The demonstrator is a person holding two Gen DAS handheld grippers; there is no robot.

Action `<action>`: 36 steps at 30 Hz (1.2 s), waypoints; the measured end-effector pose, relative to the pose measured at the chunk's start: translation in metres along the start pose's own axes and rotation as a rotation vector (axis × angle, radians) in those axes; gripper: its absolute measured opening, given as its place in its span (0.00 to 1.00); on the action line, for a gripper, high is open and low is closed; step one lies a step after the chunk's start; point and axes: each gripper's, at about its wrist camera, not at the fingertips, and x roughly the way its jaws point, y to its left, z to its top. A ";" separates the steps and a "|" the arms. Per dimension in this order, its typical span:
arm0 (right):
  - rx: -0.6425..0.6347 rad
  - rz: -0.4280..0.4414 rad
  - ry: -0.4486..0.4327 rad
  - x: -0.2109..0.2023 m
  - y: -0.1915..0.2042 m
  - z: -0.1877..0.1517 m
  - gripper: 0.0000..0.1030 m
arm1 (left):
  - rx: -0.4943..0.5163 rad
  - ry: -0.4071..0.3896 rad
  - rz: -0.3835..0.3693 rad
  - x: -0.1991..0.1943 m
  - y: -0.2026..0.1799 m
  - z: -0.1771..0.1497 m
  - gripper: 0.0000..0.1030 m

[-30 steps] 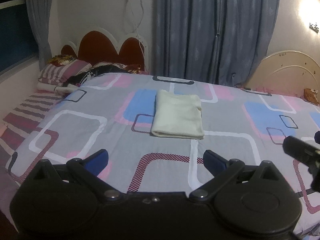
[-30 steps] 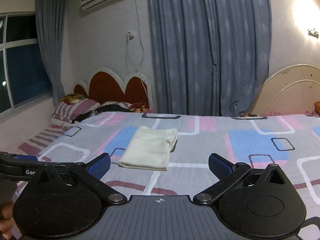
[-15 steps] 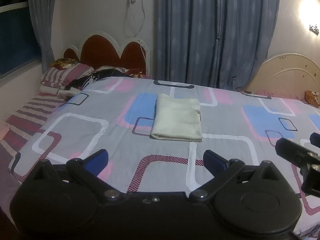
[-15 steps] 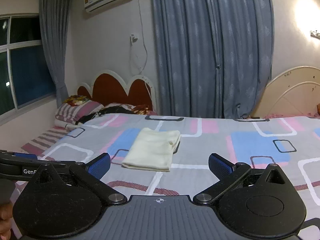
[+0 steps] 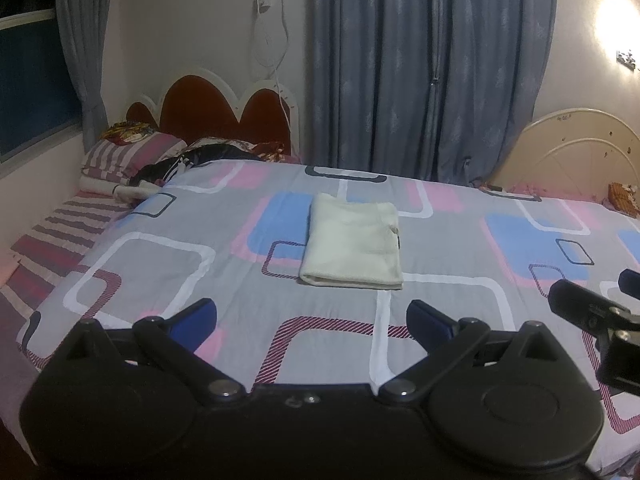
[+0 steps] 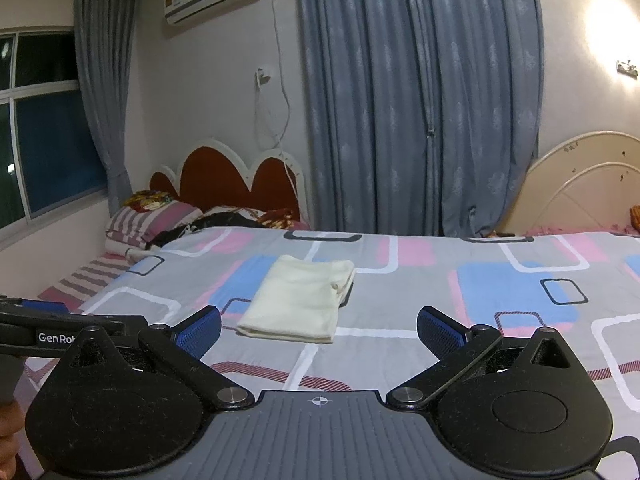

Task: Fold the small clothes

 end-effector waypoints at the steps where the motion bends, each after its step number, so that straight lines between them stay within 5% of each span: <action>1: 0.000 -0.001 0.000 0.000 0.000 0.000 1.00 | 0.000 0.000 0.001 0.000 0.000 0.000 0.98; 36: -0.004 0.010 0.044 0.018 0.012 -0.002 1.00 | -0.019 0.024 0.012 0.014 0.019 0.003 0.98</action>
